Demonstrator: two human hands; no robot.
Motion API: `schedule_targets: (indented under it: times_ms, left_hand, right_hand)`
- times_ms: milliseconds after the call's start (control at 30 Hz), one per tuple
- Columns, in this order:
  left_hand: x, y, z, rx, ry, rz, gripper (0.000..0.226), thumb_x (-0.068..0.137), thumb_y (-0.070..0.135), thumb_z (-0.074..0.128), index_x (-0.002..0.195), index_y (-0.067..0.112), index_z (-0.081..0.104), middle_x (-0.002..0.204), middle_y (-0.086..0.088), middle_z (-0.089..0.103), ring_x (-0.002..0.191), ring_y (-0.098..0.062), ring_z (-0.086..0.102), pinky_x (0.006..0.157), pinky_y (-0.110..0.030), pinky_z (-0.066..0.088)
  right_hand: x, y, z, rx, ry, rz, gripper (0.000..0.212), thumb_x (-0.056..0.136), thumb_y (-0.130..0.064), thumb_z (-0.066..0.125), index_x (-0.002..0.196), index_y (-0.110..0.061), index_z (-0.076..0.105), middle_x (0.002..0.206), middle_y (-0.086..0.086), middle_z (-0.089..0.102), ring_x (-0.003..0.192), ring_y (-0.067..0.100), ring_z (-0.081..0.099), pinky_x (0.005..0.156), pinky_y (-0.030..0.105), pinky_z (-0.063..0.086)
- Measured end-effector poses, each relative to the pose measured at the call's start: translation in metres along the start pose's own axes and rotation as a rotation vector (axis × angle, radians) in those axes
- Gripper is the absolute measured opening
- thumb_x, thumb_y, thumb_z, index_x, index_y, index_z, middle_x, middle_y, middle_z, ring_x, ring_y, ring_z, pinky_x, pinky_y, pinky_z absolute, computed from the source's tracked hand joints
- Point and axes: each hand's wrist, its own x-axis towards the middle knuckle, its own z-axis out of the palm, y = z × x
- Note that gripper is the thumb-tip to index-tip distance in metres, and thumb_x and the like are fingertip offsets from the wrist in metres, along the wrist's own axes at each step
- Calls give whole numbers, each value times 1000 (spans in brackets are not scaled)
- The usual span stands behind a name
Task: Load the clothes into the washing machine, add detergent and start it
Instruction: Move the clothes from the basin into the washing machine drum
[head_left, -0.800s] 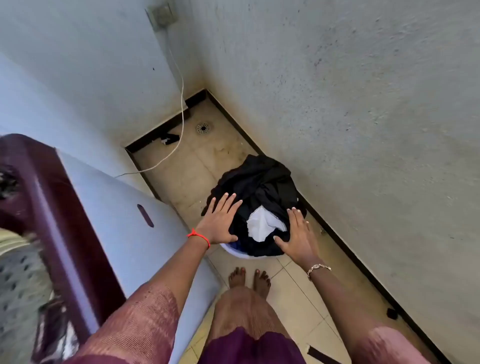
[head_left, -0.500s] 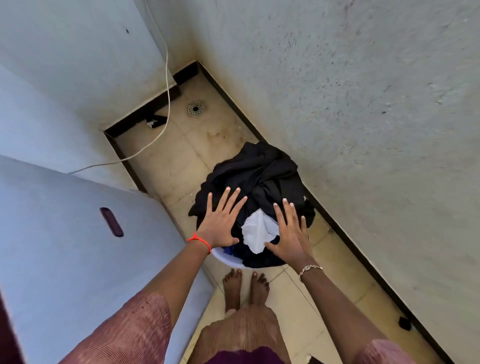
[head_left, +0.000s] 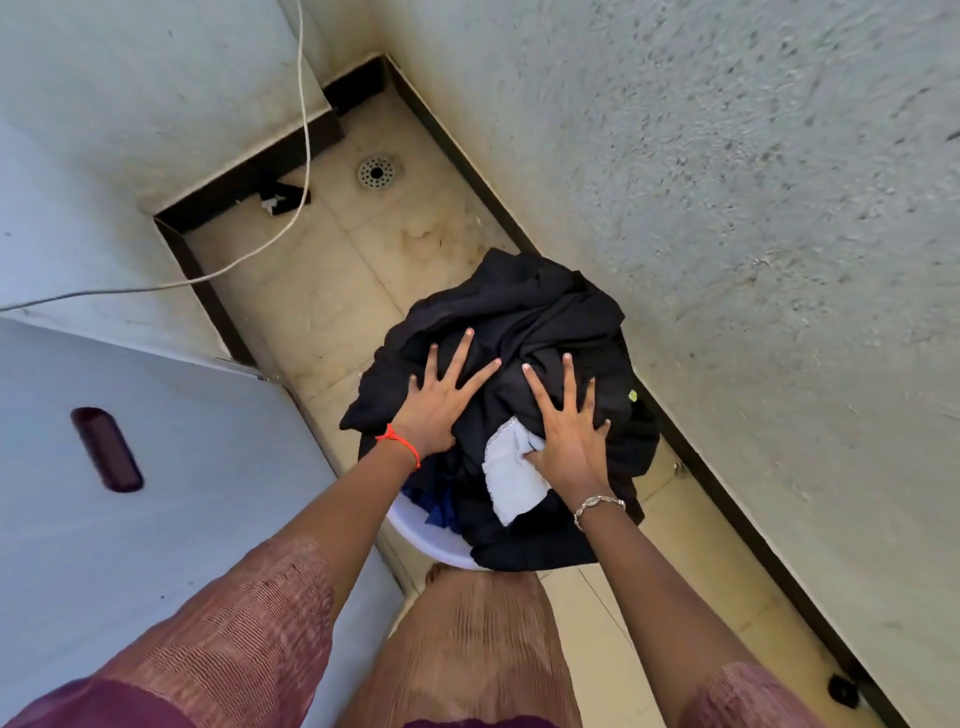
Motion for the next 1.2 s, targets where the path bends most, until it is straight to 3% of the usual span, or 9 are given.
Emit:
schedule_targets:
  times_ms: [100,167,233,400,533,700,867,1033,1200]
  left_hand:
    - [4,2,13,-43,4,36,106,80,-14,46,138,37,-27,153,-4,-30,143,-41,7,79,-36,56]
    - [4,2,18,-28,4,40,103,81,-19,41,136,34,-28,156,-6,-19,142,-38,15,76,-34,57]
    - [-2,2,15,7,-12,48,99,84,-19,42,141,28,-24,158,-8,-9,142,-36,20,82,-37,56]
    - [-31,11,-25,66,-31,92,87,87,-15,43,149,19,-9,158,-7,-1,141,-35,22,88,-36,53]
    - [-63,27,-68,54,-9,107,88,83,-21,40,150,15,-6,159,-5,0,142,-30,21,92,-33,48]
    - [-103,43,-118,-108,6,115,84,81,-21,33,150,16,3,157,-9,13,127,-29,46,94,-31,41]
    - [-138,51,-152,-340,-8,89,77,90,-7,50,150,19,10,155,-8,22,135,-27,37,106,-34,37]
    - [-173,52,-196,-428,144,50,73,84,-14,44,147,17,24,151,-10,31,137,-27,35,111,-36,32]
    - [-218,52,-250,-548,338,44,70,76,-23,42,141,3,36,145,-17,38,138,-27,32,111,-20,21]
  right_hand:
    - [4,2,12,-16,32,-44,98,84,-6,62,144,-41,-7,157,2,-11,142,40,7,91,57,48]
    - [3,0,15,8,55,-55,90,83,12,49,146,-35,7,158,5,3,141,41,13,81,47,54]
    - [-1,-4,9,43,59,-56,84,81,18,41,146,-29,17,156,10,16,140,41,18,82,43,54]
    - [-25,-7,-45,45,-32,-29,74,84,0,57,146,-20,22,152,12,27,140,36,22,103,41,40]
    - [-52,-10,-89,28,68,-28,66,85,12,47,142,-18,34,148,13,36,137,39,28,96,43,44]
    - [-87,-13,-147,24,195,-41,57,83,16,43,132,-14,49,139,13,48,132,42,36,87,45,49]
    - [-127,-20,-197,52,250,-47,50,85,12,42,127,-12,53,135,11,52,133,42,34,90,46,47]
    - [-162,-31,-233,113,370,-90,47,79,15,49,117,-10,61,121,12,62,123,45,45,77,45,52]
    - [-188,-50,-268,134,510,-168,49,70,19,55,108,-10,65,102,11,68,106,44,56,65,41,52]
